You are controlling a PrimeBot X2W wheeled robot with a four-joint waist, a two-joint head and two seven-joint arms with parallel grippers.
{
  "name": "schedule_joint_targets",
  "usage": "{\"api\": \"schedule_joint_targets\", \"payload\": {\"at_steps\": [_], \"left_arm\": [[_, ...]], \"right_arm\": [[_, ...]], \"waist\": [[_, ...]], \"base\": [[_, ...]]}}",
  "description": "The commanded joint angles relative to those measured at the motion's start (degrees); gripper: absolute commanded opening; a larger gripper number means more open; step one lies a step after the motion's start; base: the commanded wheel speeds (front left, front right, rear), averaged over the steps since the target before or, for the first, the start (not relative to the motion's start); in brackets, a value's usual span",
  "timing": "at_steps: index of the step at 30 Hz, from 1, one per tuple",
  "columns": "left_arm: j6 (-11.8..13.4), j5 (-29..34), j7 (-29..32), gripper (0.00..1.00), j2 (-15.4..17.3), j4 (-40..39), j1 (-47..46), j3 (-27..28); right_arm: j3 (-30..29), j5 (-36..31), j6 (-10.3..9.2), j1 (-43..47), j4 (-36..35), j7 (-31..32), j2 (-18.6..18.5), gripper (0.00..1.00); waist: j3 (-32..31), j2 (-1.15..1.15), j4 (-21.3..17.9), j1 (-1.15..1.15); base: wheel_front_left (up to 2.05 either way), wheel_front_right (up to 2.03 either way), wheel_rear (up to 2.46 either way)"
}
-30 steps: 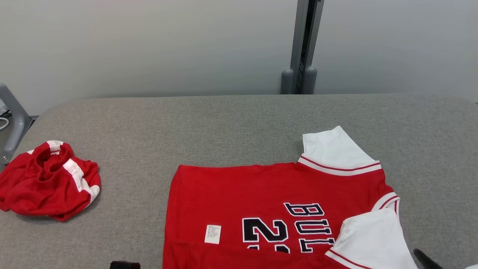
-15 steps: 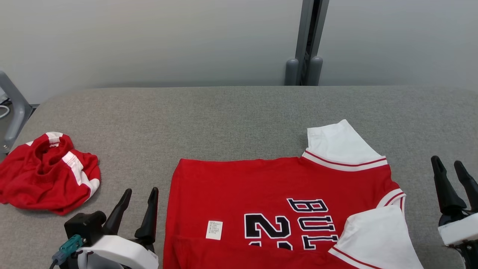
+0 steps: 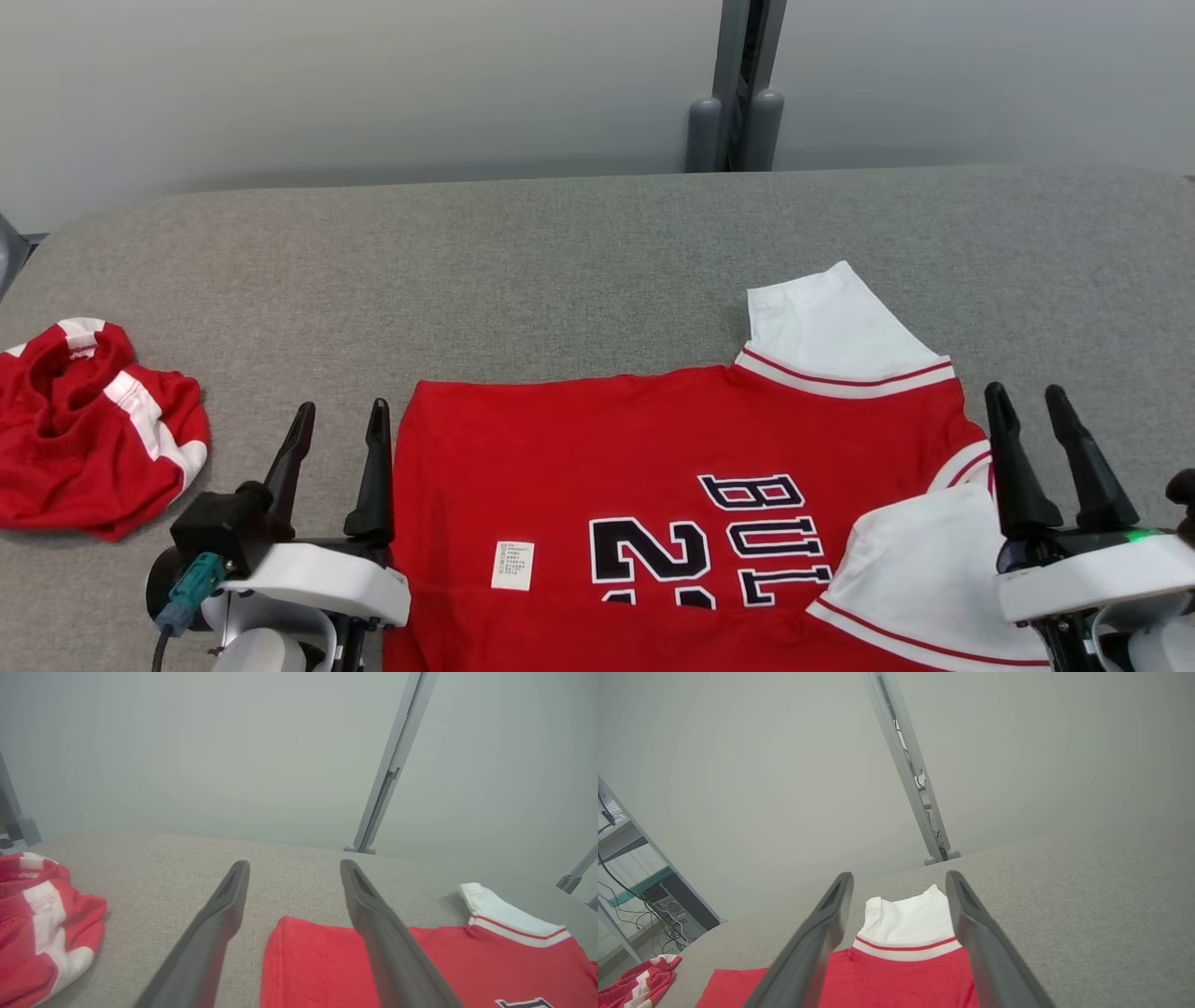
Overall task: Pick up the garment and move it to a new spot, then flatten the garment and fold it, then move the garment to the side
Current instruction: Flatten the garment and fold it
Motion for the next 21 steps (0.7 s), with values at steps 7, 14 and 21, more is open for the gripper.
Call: {"api": "schedule_joint_targets", "payload": {"at_steps": [7, 14, 21], "left_arm": [[-1.8, 7.1, -0.3, 1.0, -2.6, 6.5, -3.0, 3.7], [-2.4, 10.7, -0.2, 1.0, -1.8, 13.9, -6.6, 5.0], [-1.2, 15.0, 1.7, 1.0, 0.7, 25.1, -14.8, 2.6]], "right_arm": [[1.4, -0.3, 0.03, -2.5, 1.2, -0.8, 1.3, 1.0], [1.7, 0.6, 0.03, -3.0, 1.0, -0.8, 1.5, 1.0], [3.0, 1.0, 0.03, -4.2, 0.9, -0.8, 1.3, 1.0]], "waist": [[3.1, 0.0, -3.0, 0.0], [5.3, 0.0, -4.8, 0.0], [8.0, 0.0, -6.3, 0.0]], "base": [[0.0, 0.0, 0.0], [0.0, 0.0, 0.0], [0.0, 0.0, 0.0]]}}
